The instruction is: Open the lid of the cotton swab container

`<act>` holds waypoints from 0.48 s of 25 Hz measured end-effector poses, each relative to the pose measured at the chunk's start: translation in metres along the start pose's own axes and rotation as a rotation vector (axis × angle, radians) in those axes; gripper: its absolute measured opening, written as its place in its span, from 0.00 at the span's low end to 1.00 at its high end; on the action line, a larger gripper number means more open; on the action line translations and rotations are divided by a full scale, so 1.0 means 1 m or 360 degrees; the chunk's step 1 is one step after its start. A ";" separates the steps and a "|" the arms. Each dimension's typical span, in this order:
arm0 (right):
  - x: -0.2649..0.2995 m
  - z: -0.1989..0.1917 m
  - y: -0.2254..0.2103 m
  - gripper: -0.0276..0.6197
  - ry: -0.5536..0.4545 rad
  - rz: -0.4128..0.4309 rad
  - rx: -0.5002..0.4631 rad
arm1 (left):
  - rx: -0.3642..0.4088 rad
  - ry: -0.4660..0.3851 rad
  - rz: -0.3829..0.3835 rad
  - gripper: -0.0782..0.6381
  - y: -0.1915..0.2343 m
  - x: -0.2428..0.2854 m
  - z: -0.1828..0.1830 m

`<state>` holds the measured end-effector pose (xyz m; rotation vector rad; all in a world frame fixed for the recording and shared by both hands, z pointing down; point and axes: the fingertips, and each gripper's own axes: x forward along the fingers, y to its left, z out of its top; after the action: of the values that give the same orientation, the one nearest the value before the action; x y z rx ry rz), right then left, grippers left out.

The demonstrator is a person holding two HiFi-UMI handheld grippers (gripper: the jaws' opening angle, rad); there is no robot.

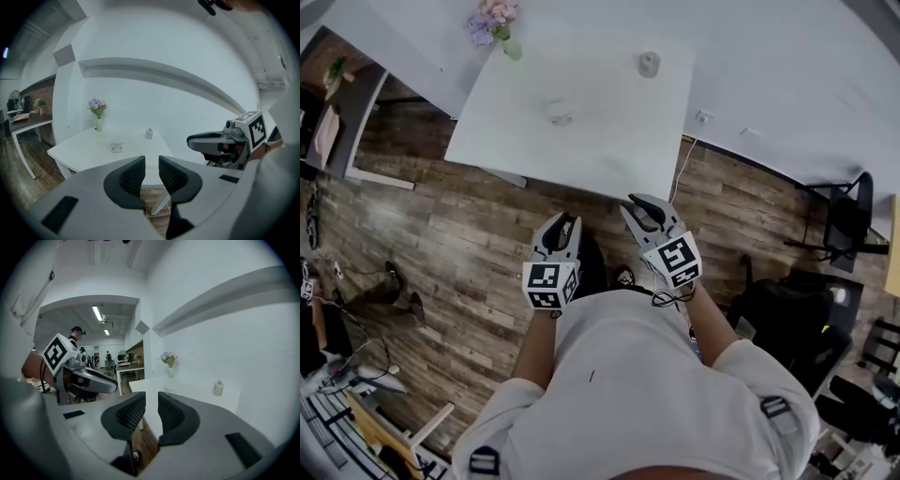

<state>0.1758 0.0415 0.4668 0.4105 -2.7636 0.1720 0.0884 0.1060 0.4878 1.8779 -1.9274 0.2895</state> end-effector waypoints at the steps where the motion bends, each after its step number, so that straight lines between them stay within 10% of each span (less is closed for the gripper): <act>1: 0.010 0.002 -0.004 0.14 0.0009 0.0000 -0.0004 | -0.0003 0.0006 -0.0011 0.25 0.008 0.010 0.002; 12: 0.137 0.023 -0.066 0.20 0.0200 -0.0093 -0.0070 | 0.0069 0.0081 -0.0158 0.25 0.120 0.111 0.056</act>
<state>0.0654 -0.0608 0.4975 0.4521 -2.6239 0.1181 -0.0381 -0.0110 0.5048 1.9677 -1.8019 0.3470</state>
